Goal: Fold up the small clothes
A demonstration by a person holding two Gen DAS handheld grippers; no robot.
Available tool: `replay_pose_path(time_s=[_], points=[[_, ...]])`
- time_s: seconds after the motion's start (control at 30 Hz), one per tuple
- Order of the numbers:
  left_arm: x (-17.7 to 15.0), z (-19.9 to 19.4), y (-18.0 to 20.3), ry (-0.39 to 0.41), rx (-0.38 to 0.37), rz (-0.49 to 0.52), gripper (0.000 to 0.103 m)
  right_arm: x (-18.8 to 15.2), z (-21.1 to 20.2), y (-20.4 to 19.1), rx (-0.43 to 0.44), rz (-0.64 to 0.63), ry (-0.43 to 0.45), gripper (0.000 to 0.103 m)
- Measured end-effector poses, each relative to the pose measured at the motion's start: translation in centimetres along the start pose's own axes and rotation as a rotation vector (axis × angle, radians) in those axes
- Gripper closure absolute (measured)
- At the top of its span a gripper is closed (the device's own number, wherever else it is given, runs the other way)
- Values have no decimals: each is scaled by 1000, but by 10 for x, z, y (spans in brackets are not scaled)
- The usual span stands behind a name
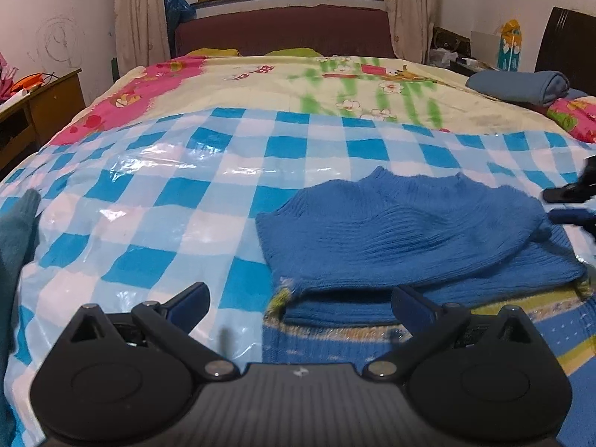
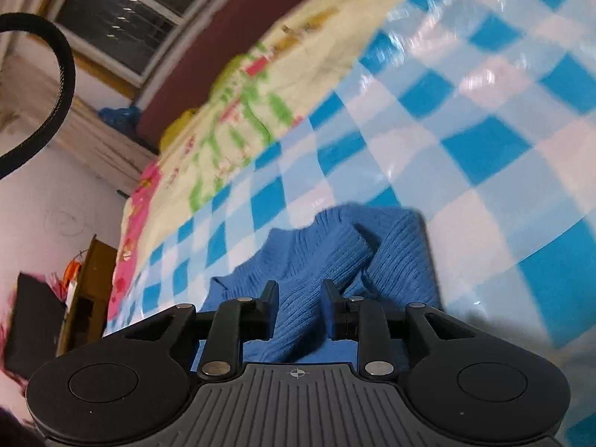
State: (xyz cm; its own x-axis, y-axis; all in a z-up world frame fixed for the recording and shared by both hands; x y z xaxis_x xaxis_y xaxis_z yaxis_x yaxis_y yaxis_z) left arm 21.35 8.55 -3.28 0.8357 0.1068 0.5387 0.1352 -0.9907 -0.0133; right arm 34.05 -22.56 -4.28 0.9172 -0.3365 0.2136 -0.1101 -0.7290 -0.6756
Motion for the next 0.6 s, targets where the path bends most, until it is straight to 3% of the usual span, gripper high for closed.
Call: replay_pose_path(time_s=[0.33,0.47,0.6], points=[[-2,3,0,-3,-16,3,0,3,28,4,-12,99,-67,76],[0,7,-4,-5,-15,-9,0,-2,24,5,-18,90,-70,64],[0,4,-3,0,-17,-10,0,5,27,5,36,124,-44,64]])
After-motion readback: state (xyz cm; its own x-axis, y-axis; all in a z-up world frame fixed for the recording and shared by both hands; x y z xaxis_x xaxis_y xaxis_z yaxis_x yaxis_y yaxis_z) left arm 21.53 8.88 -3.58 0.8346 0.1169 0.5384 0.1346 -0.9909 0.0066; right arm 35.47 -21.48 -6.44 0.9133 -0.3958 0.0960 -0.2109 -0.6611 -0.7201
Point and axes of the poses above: each gripper's, at about its wrist camera, not at the fingertips, and z roughly the way its jaws point, y to its right, x to its top, the point moved 5 cm from there along z, roughly the way its jaws point, and after that the axes turned 15 degrees about -y, right-handed, at the moved point
